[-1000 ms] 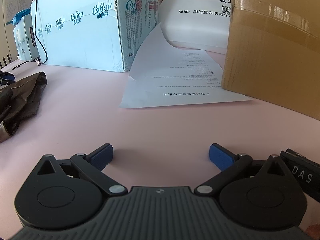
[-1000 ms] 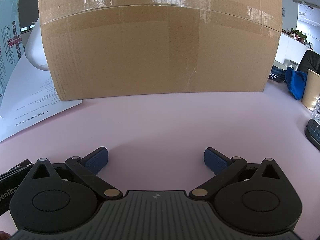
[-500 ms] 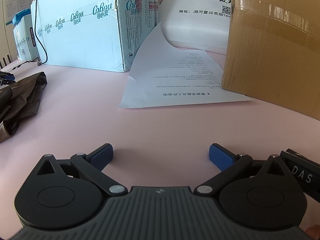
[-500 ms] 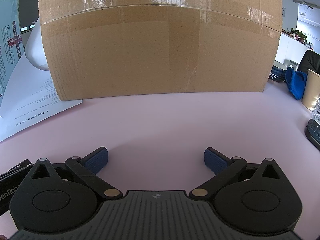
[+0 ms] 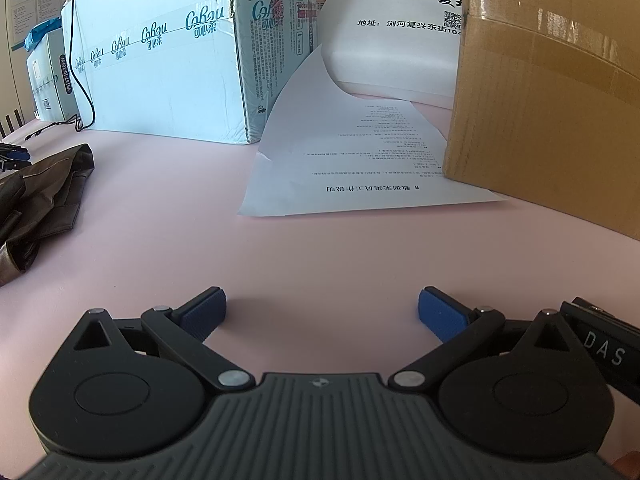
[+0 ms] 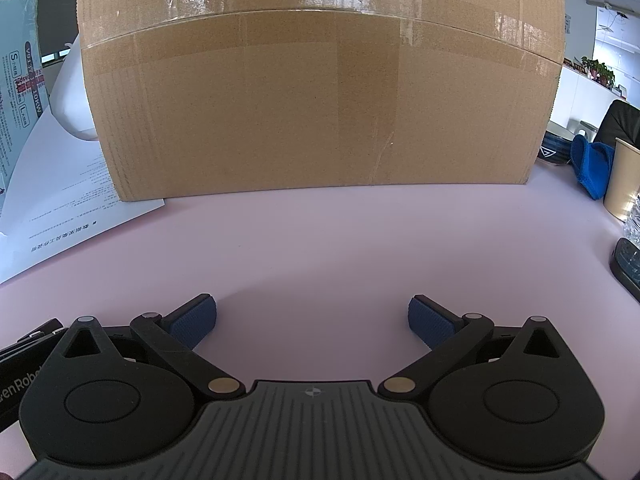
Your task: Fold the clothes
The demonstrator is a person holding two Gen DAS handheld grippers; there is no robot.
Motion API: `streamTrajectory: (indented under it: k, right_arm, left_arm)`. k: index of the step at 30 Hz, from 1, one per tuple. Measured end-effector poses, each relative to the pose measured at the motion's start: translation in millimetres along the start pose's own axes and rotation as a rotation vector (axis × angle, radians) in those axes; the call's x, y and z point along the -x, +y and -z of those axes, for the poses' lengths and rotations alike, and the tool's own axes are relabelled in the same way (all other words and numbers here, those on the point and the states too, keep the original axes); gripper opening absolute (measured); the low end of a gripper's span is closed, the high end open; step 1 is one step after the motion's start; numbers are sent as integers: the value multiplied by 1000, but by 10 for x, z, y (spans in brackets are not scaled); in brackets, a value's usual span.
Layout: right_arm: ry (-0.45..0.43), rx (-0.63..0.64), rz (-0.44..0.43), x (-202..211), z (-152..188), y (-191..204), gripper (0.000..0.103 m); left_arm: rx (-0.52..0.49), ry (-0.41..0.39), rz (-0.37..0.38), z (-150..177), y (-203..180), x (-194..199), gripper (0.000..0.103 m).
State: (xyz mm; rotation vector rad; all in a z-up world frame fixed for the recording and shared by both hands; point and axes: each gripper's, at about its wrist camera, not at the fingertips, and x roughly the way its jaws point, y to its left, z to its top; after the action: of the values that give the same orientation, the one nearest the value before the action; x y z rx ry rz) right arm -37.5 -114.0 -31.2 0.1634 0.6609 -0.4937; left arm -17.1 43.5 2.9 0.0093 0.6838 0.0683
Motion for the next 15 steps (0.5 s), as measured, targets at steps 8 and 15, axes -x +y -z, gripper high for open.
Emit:
streamTrajectory:
  k: [8,15]
  right_arm:
    - [0,-1,0,4,3,7,103]
    - [0,0,-1,-3,-1,12,103]
  left_arm:
    - [0,0,1,-1,7,-2,103]
    - [1,1,3,-2,17,-4,103]
